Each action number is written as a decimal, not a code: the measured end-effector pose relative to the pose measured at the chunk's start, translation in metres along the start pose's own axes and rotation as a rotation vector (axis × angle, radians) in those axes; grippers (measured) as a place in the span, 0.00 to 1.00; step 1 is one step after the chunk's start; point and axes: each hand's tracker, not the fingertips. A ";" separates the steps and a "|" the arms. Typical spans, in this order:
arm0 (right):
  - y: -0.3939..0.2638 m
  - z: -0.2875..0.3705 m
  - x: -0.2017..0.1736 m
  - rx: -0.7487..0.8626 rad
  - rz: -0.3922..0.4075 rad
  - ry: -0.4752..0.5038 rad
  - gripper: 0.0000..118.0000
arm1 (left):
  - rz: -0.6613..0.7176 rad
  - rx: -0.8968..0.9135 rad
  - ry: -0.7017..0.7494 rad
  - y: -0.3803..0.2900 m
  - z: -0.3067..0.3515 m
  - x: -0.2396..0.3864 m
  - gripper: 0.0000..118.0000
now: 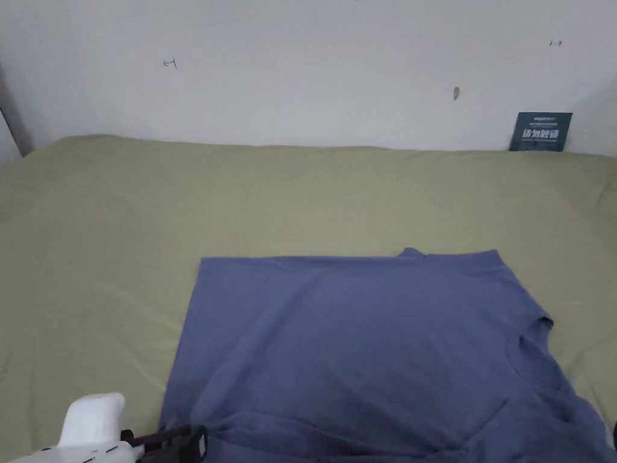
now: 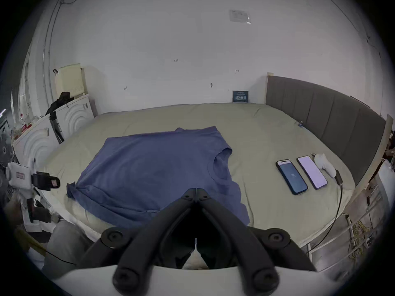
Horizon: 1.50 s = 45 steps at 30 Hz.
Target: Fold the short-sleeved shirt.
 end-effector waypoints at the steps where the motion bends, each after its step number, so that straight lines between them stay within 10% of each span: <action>1: -0.001 0.000 0.002 -0.004 0.004 -0.010 0.00 | -0.002 -0.028 0.042 0.001 -0.010 -0.001 0.82; 5: 0.003 -0.003 0.011 -0.042 0.010 -0.057 0.00 | -0.039 -0.112 0.158 0.007 -0.046 -0.001 0.78; 7: 0.004 -0.008 0.018 -0.056 -0.001 -0.058 0.00 | -0.041 -0.105 0.146 0.008 -0.051 -0.001 0.59; 9: 0.006 -0.016 0.026 -0.118 0.019 -0.075 0.00 | -0.041 -0.104 0.125 0.008 -0.059 0.000 0.12; 13: 0.007 -0.038 0.047 -0.260 0.053 -0.048 0.01 | -0.019 -0.116 0.112 0.004 -0.062 0.000 0.08; 17: -0.009 -0.068 0.066 -0.495 0.035 0.093 0.86 | -0.011 -0.104 0.102 0.004 -0.054 0.005 0.08; 24: -0.044 -0.115 0.075 -0.628 0.107 0.075 0.76 | -0.031 -0.104 0.105 0.002 -0.050 0.009 0.08; 27: -0.043 -0.110 0.072 -0.595 0.163 0.015 0.03 | -0.029 -0.102 0.105 0.002 -0.047 0.006 0.08; 45: 0.069 -0.148 0.052 -0.418 0.250 0.034 0.03 | -0.135 -0.081 0.107 0.080 -0.039 -0.002 0.08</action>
